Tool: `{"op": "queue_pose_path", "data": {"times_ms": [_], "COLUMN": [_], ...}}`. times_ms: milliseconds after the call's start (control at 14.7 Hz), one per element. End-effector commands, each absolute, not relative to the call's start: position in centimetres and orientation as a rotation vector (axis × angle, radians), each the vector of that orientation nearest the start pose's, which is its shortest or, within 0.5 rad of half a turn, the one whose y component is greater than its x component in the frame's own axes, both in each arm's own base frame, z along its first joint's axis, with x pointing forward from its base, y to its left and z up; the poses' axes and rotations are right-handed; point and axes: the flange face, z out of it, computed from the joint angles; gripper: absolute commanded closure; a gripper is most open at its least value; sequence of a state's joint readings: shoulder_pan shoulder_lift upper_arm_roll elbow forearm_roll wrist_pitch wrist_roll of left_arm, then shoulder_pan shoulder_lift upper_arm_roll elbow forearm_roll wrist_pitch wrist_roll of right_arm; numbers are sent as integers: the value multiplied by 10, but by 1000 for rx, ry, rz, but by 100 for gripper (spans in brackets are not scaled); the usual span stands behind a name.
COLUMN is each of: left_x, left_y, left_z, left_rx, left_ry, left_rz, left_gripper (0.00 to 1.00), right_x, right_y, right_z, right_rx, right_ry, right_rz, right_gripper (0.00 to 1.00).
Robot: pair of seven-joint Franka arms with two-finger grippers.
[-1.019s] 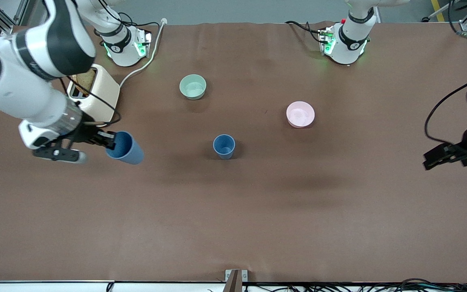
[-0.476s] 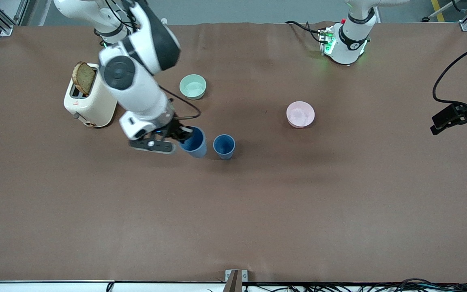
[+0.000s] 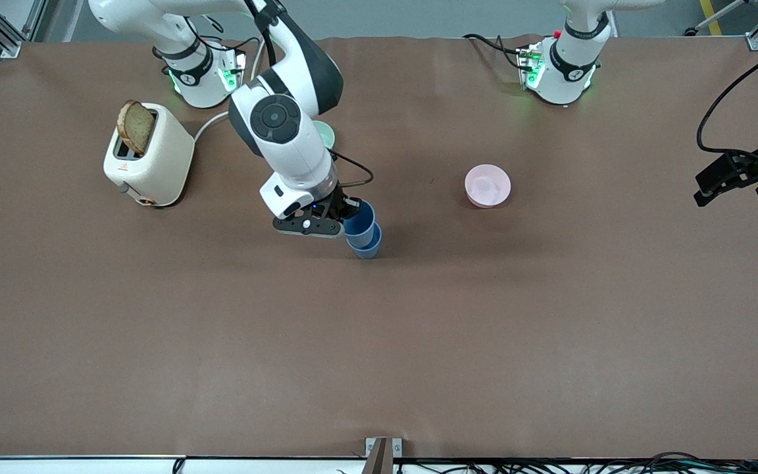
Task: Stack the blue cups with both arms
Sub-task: 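Carry the held cup with the right gripper and lower it into the placed cup, then open the right gripper and lift it away from the stacked cups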
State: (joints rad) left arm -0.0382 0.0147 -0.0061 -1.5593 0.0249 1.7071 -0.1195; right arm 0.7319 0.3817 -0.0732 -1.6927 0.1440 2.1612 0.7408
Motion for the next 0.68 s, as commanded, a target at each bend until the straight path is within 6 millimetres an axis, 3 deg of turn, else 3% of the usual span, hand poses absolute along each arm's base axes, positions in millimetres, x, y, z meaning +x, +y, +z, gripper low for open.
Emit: {"op": "queue_pose_path", "data": {"times_ms": [0,136,612], "left_x": [573,569,573], "left_y": [-25,-25,-23], "left_z": [635,629,634], "left_rx": [-3143,-3144,-3143], "left_ry": [-111,-106,-96], "left_rz": [-210,-138,-154], "left_gripper": [0,0,0], "right_x": [516,514,508], "right_y": [413,416,429], "right_z": [372,369,340], "right_rx": [-2989,-2992,-3011], "right_ry": [257,249,215], "right_rz": [-2,1,7], "right_gripper": [100,100,98]}}
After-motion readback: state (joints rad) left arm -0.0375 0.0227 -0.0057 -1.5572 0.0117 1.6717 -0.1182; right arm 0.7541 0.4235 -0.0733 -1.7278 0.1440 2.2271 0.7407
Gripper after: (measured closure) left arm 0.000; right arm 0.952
